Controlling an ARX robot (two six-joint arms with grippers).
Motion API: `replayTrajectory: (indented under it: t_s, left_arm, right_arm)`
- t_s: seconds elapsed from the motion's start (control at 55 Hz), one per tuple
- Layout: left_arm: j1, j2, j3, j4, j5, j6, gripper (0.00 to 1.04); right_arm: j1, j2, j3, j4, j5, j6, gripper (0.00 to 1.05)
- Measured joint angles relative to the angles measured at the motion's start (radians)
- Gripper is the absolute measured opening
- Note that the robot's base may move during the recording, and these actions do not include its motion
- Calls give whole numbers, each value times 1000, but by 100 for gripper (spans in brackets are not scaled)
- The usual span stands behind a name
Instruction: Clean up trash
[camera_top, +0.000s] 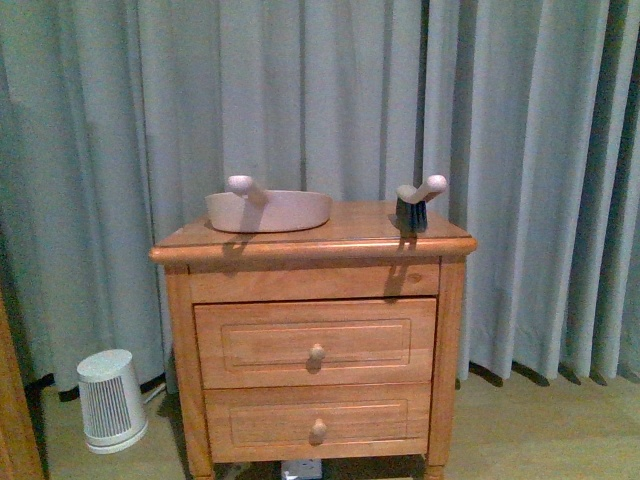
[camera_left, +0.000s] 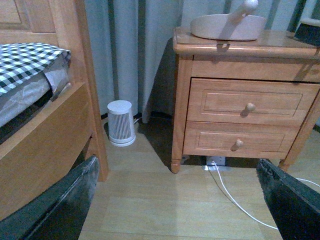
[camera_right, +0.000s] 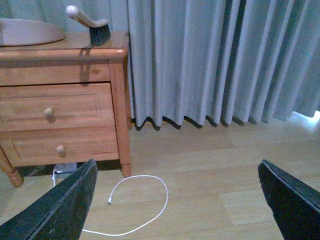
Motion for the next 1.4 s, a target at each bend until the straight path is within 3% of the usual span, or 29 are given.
replayTrajectory:
  t_s: [1.4]
  left_arm:
    - [0,0,0,0,0,0,97]
  right_arm:
    - [0,0,0,0,0,0,97]
